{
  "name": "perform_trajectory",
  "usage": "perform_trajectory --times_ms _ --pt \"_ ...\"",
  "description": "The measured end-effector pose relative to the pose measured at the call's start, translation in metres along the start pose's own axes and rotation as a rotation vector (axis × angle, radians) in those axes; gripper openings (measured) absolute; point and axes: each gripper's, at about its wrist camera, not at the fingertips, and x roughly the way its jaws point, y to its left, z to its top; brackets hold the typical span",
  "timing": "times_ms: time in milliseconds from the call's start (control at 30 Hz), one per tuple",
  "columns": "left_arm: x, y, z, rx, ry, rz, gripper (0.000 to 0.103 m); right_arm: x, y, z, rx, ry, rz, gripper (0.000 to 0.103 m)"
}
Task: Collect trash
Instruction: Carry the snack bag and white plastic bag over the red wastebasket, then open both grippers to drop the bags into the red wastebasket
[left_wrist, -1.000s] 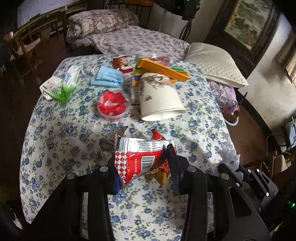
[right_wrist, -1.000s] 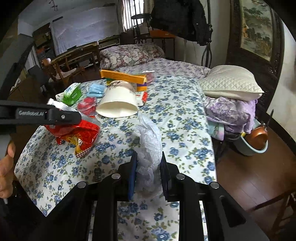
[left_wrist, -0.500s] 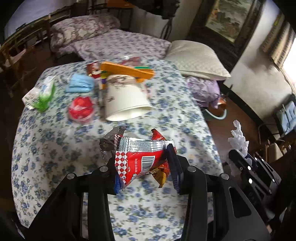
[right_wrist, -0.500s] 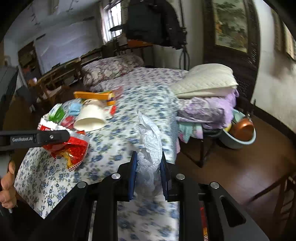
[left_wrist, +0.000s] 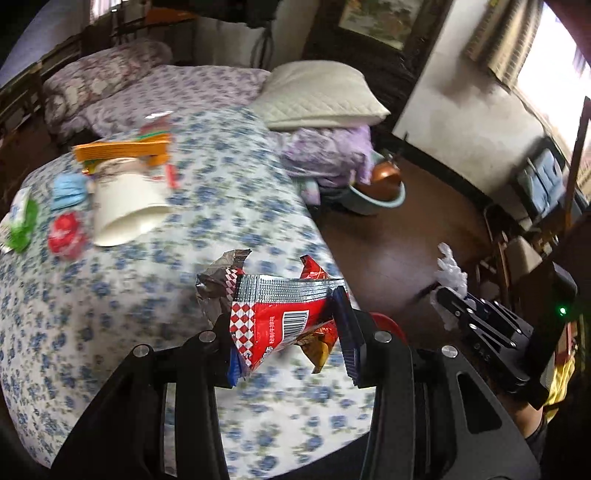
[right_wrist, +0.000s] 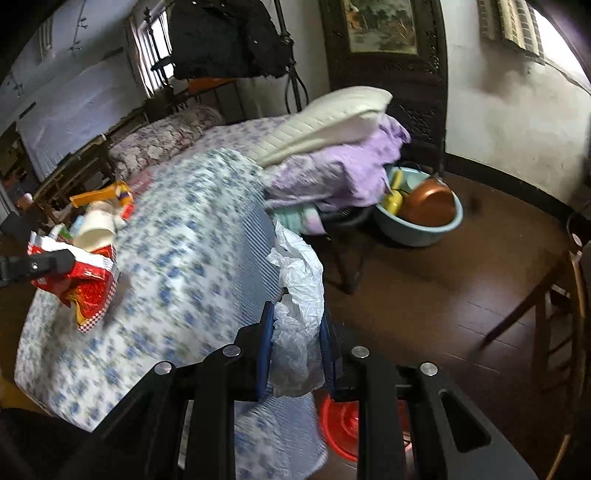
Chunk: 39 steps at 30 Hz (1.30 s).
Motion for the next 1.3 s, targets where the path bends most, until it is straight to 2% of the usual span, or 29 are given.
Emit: perform_trajectory --times_ms 533,767,1100,1300 --pt "0.046 -0.121 -0.020 0.238 0.096 -0.063 0.042 0.003 -0.063 -0.033 0.015 0.081 -0.067 0.023" --pt "0.071 -0.160 -0.025 0.298 0.147 -0.088 0.042 0.016 -0.084 -0.055 0.048 0.137 -0.078 0.023" --pt "0.129 -0.213 -0.045 0.243 0.343 -0.182 0.042 0.045 -0.120 -0.096 0.142 0.236 -0.080 0.023" --pt "0.163 -0.225 -0.054 0.173 0.414 -0.159 0.042 0.063 -0.137 -0.123 0.192 0.293 -0.076 0.023"
